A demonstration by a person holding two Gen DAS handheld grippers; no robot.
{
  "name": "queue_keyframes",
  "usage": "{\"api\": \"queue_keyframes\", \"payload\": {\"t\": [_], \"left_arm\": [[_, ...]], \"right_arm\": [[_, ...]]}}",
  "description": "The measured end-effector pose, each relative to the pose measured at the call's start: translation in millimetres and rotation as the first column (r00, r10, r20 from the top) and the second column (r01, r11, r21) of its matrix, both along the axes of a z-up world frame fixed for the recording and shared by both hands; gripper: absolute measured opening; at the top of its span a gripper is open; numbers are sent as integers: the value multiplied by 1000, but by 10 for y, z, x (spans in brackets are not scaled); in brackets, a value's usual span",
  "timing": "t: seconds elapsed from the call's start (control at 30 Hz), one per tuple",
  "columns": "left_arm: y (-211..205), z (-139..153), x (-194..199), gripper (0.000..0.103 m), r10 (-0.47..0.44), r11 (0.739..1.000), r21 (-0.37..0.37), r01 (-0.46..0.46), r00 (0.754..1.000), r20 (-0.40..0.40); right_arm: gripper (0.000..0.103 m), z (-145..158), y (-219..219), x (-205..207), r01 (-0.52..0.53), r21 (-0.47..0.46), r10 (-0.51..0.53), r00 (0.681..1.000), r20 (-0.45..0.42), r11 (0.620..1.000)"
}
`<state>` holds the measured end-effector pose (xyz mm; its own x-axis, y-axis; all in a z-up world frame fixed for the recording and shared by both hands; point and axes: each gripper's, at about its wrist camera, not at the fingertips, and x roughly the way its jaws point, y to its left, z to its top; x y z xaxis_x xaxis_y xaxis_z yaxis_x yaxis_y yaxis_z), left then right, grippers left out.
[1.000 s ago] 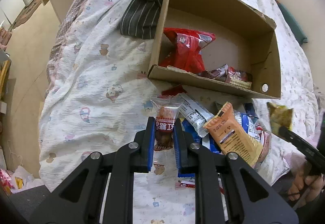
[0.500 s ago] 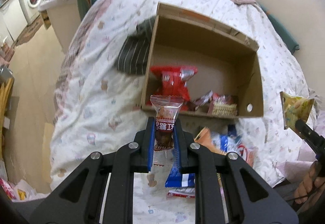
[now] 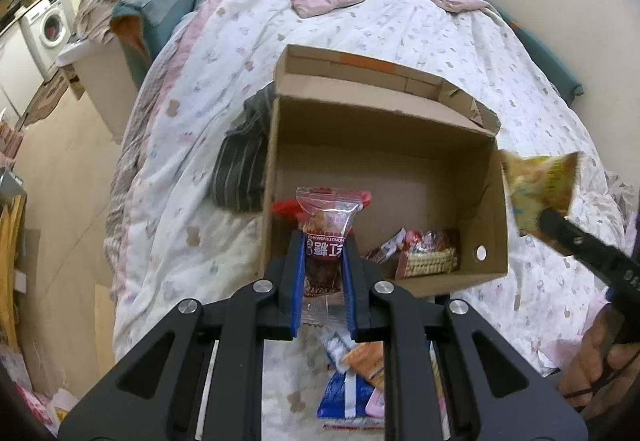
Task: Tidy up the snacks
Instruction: 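Grasp and lift the yellow chip bag with the right gripper while the left holds the candy over the box, then open the left gripper to drop the candy in the box while the right releases the chip bag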
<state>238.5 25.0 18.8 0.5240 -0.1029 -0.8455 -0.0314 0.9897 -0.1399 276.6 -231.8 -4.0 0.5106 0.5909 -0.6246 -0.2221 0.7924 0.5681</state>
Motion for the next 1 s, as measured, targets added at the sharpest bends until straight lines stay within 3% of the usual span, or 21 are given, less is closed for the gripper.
{"api": "queue_keyframes", "payload": {"t": [0.1,0.2,0.37,0.47,0.53,0.8,0.93,1.0], "left_arm": [[-88,-33,71,14,-56,998,-21,56,998,22],[-146,-80,47,14,-87,996,5,87,994,70],[-41,-292,213,14,-42,995,-89,40,999,-25],[-24,-393,305,14,-17,998,-68,13,998,-59],[-21,-461,363,14,-19,995,-95,10,995,-95],[-80,-515,321,17,-42,995,-99,31,993,-111],[-74,-522,313,42,-28,997,-78,20,994,-110],[-68,-510,310,60,-16,998,-55,10,995,-102]], "right_arm": [[25,-105,103,133,-15,-30,14,999,-36,999],[25,-215,101,197,-15,-53,10,996,-89,998],[25,-411,16,244,6,-66,-17,986,-165,998],[25,-539,36,270,1,-72,-16,977,-212,997],[25,-605,76,262,-12,-103,-12,972,-233,995],[26,-751,84,273,-15,-134,-24,957,-290,991],[29,-715,51,269,3,-122,-37,959,-283,993],[29,-691,38,256,5,-106,-33,962,-270,994]]}}
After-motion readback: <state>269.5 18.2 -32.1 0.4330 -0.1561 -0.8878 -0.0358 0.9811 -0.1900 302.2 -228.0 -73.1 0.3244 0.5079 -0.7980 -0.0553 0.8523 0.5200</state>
